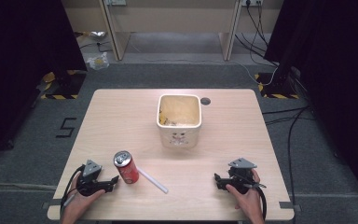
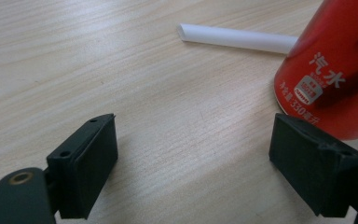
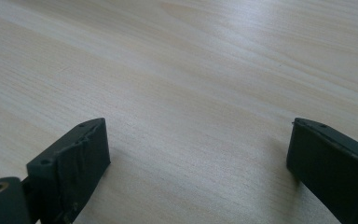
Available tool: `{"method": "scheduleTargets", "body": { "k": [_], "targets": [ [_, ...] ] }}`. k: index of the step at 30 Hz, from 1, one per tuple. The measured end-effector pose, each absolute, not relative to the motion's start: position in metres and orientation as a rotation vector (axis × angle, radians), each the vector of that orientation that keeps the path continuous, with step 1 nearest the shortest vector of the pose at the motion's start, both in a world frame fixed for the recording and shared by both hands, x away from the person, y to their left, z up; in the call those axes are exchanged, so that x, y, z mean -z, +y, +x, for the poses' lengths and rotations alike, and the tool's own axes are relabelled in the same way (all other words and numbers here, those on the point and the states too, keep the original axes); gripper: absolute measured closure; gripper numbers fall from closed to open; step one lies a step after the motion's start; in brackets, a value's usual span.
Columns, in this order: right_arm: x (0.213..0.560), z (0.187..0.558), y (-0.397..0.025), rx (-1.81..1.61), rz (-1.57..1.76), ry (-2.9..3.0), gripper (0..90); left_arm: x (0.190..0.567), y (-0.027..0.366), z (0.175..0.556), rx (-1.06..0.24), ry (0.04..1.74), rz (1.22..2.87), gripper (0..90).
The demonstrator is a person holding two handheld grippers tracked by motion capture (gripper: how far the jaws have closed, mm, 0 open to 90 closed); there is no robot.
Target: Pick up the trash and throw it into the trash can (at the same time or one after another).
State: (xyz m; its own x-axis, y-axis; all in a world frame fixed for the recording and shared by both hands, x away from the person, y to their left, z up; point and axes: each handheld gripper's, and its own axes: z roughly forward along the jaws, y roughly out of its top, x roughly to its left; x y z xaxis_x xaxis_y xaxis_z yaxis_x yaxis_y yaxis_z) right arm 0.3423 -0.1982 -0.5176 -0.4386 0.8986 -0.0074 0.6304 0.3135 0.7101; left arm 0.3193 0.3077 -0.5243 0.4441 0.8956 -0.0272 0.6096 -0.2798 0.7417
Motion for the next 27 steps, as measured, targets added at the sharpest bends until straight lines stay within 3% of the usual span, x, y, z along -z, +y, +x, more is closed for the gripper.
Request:
{"method": "scheduleTargets", "body": {
  "k": [13, 27],
  "targets": [
    [0.517, 0.343, -0.199, -0.901, 1.358, 2.191, 5.2, 0.523, 0.316, 0.32, -0.43, 1.22, 1.952, 17.3],
    [0.517, 0.343, -0.199, -0.902, 1.358, 2.193, 5.1, 0.496, 0.31, 0.3, -0.427, 1.096, 1.951, 16.6]
  ]
}}
